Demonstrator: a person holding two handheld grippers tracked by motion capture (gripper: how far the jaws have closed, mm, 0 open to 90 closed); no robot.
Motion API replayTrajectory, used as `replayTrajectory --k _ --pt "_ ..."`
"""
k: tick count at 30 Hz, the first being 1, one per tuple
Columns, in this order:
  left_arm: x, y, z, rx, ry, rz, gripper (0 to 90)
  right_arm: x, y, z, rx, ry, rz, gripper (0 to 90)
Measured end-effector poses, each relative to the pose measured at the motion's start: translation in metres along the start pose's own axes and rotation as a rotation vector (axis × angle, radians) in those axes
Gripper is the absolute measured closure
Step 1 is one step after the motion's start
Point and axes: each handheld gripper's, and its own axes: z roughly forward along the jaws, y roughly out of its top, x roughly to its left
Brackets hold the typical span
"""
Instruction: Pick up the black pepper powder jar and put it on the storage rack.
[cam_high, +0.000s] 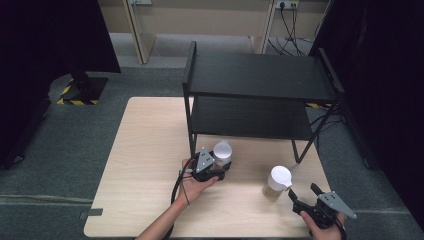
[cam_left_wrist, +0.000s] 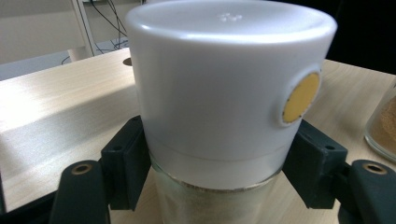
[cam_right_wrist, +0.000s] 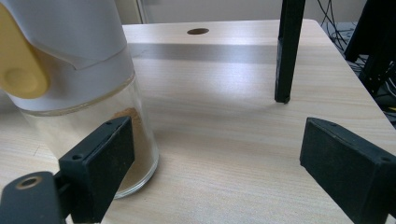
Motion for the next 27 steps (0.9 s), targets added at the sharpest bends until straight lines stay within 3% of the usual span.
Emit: replayTrajectory --k 7,14,27 --pt "-0.003 0.005 -0.002 0.018 0.003 0.04 30.6 0.0 0.0 0.0 0.001 0.0 0.002 10.5" --pt "-0.004 0.01 -0.008 0.012 0.007 0.046 30.7 0.0 0.0 0.0 0.002 0.0 0.003 10.4" --pt "-0.009 0.037 -0.035 -0.005 0.026 0.11 30.7 0.0 0.0 0.0 0.002 -0.001 0.002 10.4"
